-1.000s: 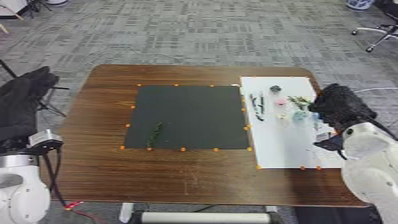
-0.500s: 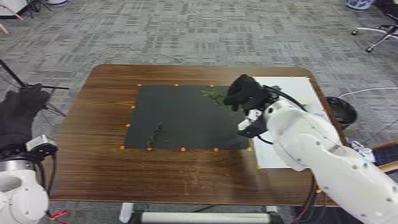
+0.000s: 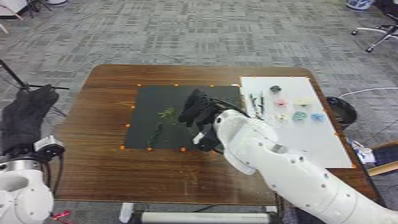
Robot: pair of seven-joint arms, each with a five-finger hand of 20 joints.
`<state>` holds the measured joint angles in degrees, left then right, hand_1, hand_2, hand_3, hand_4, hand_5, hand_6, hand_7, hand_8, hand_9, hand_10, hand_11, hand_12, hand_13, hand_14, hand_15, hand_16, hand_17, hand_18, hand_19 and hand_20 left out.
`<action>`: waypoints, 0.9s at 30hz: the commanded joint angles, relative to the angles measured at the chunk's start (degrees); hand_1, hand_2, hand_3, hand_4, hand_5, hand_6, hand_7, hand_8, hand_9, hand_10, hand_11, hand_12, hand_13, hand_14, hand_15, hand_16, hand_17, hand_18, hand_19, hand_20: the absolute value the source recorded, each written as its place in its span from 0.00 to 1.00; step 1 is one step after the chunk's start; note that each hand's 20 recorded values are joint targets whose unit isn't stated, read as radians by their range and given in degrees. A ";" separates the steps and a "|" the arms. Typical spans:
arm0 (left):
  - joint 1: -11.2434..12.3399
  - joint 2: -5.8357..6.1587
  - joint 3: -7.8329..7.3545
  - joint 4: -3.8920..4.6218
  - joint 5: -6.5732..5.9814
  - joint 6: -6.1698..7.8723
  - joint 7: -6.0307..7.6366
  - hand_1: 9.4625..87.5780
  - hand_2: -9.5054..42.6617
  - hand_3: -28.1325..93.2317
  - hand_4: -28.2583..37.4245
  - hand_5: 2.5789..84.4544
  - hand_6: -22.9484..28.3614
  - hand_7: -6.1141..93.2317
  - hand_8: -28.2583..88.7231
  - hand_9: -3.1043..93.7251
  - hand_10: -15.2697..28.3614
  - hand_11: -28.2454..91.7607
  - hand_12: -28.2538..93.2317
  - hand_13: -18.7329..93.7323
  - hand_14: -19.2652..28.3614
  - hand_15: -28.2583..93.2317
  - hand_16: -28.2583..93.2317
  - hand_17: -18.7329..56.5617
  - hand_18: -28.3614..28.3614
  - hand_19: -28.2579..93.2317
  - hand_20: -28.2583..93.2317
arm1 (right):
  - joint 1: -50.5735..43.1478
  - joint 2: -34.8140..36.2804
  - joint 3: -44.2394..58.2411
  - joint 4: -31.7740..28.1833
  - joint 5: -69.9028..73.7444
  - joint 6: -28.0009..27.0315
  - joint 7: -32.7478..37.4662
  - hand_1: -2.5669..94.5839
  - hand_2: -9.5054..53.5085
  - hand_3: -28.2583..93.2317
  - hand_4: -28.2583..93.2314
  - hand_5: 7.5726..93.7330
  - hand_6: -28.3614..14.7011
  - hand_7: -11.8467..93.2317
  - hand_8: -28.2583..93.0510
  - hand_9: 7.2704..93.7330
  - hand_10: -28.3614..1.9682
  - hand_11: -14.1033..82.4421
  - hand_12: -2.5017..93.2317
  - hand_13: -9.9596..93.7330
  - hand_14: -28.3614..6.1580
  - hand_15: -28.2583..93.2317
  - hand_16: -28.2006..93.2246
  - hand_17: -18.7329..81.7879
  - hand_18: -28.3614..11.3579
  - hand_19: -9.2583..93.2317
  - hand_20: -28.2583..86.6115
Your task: Arrange flowers
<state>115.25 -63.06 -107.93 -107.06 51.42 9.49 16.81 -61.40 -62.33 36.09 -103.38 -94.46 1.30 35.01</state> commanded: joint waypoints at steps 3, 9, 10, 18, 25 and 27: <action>-1.83 0.74 2.61 -0.56 0.56 -0.40 -1.16 0.13 0.42 0.80 0.00 0.64 0.43 0.22 0.16 0.55 0.68 0.40 0.32 0.49 0.75 0.38 0.24 0.30 0.72 0.32 0.37 | -0.53 -4.40 -4.51 5.57 -7.69 7.64 2.10 0.62 0.07 0.69 0.14 0.79 0.56 0.35 0.37 0.95 0.52 0.30 0.18 1.00 0.75 0.68 0.45 0.85 0.43 1.00 0.63; -3.37 1.28 4.34 -0.36 0.59 0.48 -1.27 0.13 0.40 0.80 0.00 0.64 0.43 0.22 0.16 0.54 0.68 0.40 0.32 0.49 0.75 0.38 0.24 0.30 0.72 0.32 0.37 | 0.29 -4.15 -4.48 7.46 -9.52 12.24 2.27 0.62 0.08 0.68 0.14 0.79 0.56 0.35 0.37 0.95 0.52 0.30 0.17 1.00 0.75 0.67 0.45 0.85 0.43 1.00 0.61; -3.24 1.28 4.22 -0.40 0.63 0.39 -1.32 0.14 0.40 0.80 0.00 0.64 0.43 0.22 0.16 0.54 0.68 0.40 0.32 0.48 0.75 0.38 0.24 0.30 0.72 0.32 0.37 | 0.42 -4.08 -4.30 7.64 -9.36 12.82 2.32 0.62 0.08 0.68 0.14 0.79 0.56 0.35 0.37 0.95 0.53 0.30 0.17 1.00 0.74 0.67 0.45 0.85 0.43 1.00 0.61; 0.54 -0.84 0.10 -1.03 0.68 -3.81 -0.38 0.14 0.38 0.81 0.00 0.64 0.43 0.22 0.16 0.54 0.68 0.40 0.32 0.48 0.75 0.38 0.25 0.29 0.72 0.32 0.37 | -0.14 -4.09 -4.10 7.76 -8.68 11.89 3.96 0.62 0.08 0.68 0.14 0.79 0.57 0.35 0.37 0.95 0.52 0.30 0.16 1.00 0.74 0.67 0.45 0.85 0.43 1.00 0.60; -0.19 -0.72 0.50 -0.91 1.00 -4.47 -0.88 0.15 0.33 0.81 0.00 0.63 0.43 0.21 0.17 0.54 0.68 0.40 0.32 0.48 0.75 0.38 0.25 0.29 0.72 0.32 0.37 | -0.70 -5.15 -4.41 7.90 -6.08 10.03 4.35 0.60 0.09 0.67 0.15 0.80 0.56 0.35 0.36 0.95 0.52 0.30 0.17 1.00 0.74 0.67 0.44 0.85 0.44 1.00 0.59; -0.34 -0.68 0.63 -0.95 1.09 -4.43 -1.00 0.16 0.31 0.81 0.00 0.63 0.43 0.21 0.17 0.54 0.68 0.40 0.32 0.48 0.75 0.38 0.25 0.29 0.72 0.32 0.37 | -0.61 -5.22 -4.42 7.81 -5.83 9.36 4.29 0.59 0.08 0.67 0.15 0.80 0.56 0.34 0.36 0.95 0.52 0.30 0.17 1.00 0.74 0.67 0.44 0.85 0.44 1.00 0.59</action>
<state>115.24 -63.40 -107.98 -107.84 51.94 5.64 16.25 -61.72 -66.51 31.80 -95.47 -101.47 12.55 38.93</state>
